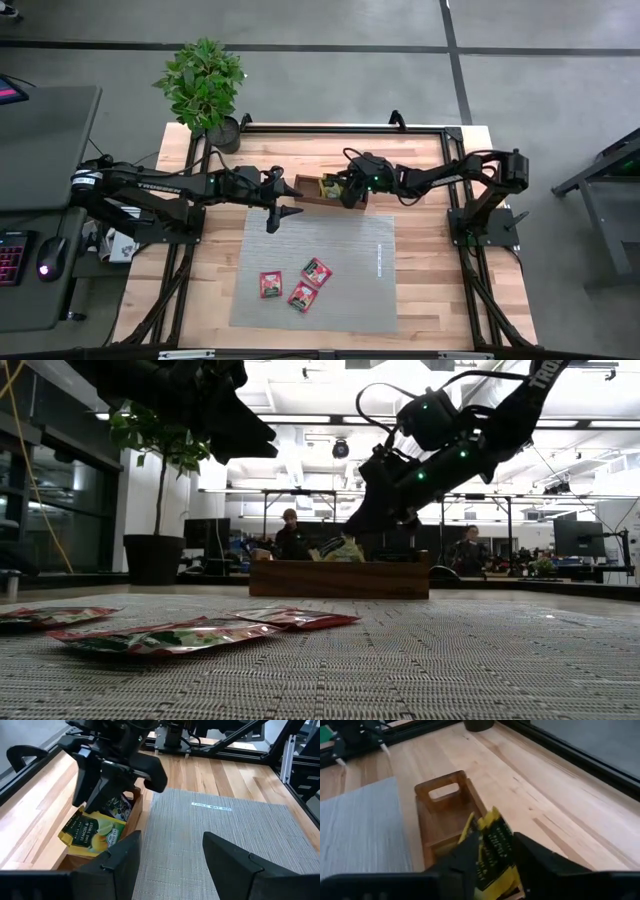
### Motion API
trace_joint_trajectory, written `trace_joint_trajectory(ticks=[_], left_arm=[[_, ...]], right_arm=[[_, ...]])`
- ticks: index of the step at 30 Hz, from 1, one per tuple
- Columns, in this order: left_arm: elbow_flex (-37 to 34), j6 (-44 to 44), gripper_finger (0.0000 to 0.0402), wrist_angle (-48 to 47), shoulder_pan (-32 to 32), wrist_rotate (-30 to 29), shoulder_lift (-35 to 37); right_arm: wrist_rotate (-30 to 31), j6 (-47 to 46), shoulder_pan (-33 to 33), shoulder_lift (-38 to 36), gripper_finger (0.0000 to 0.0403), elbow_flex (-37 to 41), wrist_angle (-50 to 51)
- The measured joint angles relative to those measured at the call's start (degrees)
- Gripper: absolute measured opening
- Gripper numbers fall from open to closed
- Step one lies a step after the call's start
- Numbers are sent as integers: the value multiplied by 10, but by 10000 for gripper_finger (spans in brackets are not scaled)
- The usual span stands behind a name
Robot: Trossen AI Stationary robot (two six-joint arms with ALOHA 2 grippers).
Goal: Pick & Place Tea
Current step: Put the yellow tea bag into the middle section of the wooden organizer, then put the red tea bag into the left section of the wooden organizer
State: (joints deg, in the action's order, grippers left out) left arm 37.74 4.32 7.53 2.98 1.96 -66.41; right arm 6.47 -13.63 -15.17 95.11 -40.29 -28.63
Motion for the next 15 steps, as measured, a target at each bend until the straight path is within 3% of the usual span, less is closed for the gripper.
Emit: trace_joint_trajectory(ticks=[8,15], left_arm=[[0,0,211,0,0,0,0],[0,0,211,0,0,0,0]], right_arm=[[-39,-11,-13,-5,203,-2,-17],[-19,20,-13,-46,218,-2,2]])
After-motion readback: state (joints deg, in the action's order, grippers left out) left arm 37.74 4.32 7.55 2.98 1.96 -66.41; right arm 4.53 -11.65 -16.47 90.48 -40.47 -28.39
